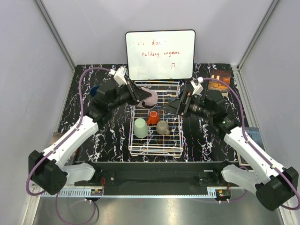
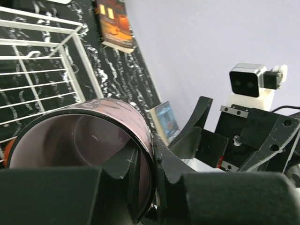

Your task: Unload the cups from the dish rack

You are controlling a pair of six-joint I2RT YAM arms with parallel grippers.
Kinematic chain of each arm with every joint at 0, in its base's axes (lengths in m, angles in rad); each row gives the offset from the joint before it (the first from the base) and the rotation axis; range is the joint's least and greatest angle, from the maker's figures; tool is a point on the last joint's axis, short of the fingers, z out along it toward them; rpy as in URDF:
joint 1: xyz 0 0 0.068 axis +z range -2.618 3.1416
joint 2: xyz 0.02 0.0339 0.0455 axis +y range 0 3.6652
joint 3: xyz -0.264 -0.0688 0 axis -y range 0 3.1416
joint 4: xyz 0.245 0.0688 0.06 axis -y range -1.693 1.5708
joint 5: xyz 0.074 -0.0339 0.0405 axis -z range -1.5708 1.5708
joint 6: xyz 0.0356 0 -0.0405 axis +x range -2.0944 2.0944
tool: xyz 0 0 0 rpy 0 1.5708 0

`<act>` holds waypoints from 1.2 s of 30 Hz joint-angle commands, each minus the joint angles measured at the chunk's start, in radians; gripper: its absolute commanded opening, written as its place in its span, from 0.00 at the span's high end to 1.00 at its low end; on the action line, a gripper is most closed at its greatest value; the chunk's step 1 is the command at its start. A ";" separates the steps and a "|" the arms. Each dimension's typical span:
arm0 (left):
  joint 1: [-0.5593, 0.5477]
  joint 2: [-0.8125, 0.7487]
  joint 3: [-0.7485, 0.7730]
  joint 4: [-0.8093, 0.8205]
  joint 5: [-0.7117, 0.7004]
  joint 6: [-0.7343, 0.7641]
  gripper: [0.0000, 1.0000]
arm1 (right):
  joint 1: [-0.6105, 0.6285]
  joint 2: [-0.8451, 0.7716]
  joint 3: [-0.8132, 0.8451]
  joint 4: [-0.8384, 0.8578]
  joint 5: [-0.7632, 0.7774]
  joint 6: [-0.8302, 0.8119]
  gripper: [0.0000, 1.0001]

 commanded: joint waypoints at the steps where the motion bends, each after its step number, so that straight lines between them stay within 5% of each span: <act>1: 0.001 -0.009 0.144 -0.124 -0.115 0.126 1.00 | -0.004 -0.020 0.057 -0.093 0.108 -0.071 0.00; 10: 0.055 0.083 0.420 -0.755 -0.691 0.401 1.00 | -0.003 0.085 0.202 -0.433 0.372 -0.230 0.00; 18: 0.371 0.177 0.322 -0.849 -0.651 0.389 1.00 | -0.003 0.147 0.252 -0.522 0.461 -0.276 0.00; 36: 0.518 0.485 0.330 -0.691 -0.610 0.382 1.00 | -0.004 0.186 0.237 -0.530 0.449 -0.327 0.00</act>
